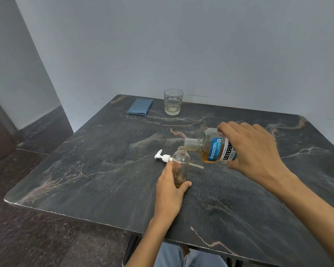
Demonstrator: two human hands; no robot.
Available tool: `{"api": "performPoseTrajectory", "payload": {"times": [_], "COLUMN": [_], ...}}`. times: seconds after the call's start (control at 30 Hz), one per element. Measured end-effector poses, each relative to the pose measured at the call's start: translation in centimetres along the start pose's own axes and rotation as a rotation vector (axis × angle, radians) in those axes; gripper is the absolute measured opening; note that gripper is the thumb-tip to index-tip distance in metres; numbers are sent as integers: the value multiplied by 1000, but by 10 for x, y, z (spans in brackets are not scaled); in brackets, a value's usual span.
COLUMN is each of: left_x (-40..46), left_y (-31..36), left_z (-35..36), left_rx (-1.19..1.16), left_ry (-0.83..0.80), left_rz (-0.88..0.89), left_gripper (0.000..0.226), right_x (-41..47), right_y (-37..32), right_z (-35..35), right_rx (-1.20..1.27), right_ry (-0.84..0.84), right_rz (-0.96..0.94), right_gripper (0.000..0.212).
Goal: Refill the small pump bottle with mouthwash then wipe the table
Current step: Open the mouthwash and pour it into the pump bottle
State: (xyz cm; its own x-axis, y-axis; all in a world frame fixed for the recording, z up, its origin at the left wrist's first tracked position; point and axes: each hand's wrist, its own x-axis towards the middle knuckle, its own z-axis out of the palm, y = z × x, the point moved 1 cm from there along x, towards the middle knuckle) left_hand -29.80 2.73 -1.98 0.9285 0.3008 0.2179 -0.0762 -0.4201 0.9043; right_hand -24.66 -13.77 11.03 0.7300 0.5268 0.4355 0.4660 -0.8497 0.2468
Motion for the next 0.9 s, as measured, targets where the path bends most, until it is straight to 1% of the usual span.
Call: {"api": "performPoseTrajectory", "payload": {"times": [0.9], "left_x": [0], "left_y": [0], "left_z": [-1], "left_rx": [14], "left_ry": [-10], "left_rz": [-2], "left_gripper": [48], "right_x": [0], "right_y": [0], "right_z": [-1], "right_rx": [-14], "right_ry": [0], "right_rz": [-2], "right_gripper": [80]}}
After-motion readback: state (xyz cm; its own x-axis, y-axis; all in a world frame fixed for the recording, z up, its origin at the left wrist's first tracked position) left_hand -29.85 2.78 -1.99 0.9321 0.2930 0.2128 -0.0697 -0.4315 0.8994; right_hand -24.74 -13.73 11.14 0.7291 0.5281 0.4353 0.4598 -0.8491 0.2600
